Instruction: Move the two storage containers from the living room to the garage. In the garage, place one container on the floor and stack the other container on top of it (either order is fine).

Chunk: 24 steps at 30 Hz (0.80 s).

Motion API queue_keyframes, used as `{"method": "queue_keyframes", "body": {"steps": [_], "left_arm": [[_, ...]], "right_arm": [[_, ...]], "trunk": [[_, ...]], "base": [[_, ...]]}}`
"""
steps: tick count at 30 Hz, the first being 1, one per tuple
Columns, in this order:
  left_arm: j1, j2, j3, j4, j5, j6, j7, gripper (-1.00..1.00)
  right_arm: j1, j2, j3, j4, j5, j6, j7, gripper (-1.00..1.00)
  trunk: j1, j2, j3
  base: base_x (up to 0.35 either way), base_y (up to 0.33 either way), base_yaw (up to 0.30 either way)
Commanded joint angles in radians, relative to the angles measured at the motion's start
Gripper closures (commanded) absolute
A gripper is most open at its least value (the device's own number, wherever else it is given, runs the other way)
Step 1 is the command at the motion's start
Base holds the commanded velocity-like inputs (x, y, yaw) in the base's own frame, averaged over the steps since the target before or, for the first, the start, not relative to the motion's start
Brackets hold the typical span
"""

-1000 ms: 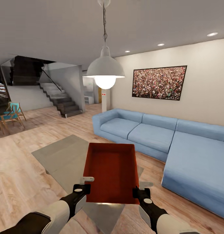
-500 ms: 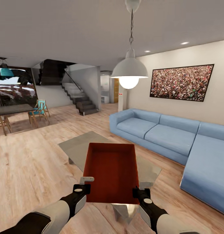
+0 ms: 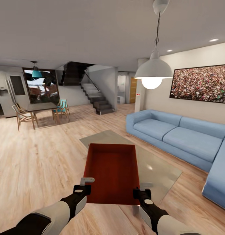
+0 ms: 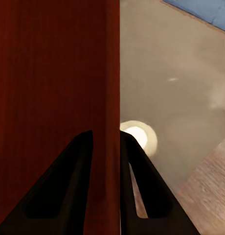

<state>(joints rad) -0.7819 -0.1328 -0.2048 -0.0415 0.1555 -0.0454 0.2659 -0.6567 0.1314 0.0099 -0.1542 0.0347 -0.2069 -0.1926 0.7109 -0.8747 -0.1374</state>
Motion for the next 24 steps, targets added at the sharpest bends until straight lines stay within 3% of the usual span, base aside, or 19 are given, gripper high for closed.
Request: {"method": "queue_keyframes", "body": {"steps": [1,8,24], "left_arm": [[0.000,0.004,0.022,0.003,0.015,-0.005,0.030,1.00],[0.000,0.004,0.022,0.003,0.014,-0.005,0.030,1.00],[0.000,0.003,0.022,0.003,0.013,-0.005,0.030,1.00]], "right_arm": [[-0.001,0.001,-0.031,-0.022,0.016,-0.022,-0.001,1.00],[-0.001,0.001,-0.031,-0.022,0.016,-0.022,-0.001,1.00],[-0.001,0.001,-0.031,-0.022,0.016,-0.022,-0.001,1.00]], "trunk": [[0.000,-0.001,-0.002],[0.000,-0.001,-0.002],[0.000,-0.001,-0.002]], "base": [[-0.192,0.204,0.284],[-0.147,0.162,0.284],[-0.005,0.005,0.284]]}}
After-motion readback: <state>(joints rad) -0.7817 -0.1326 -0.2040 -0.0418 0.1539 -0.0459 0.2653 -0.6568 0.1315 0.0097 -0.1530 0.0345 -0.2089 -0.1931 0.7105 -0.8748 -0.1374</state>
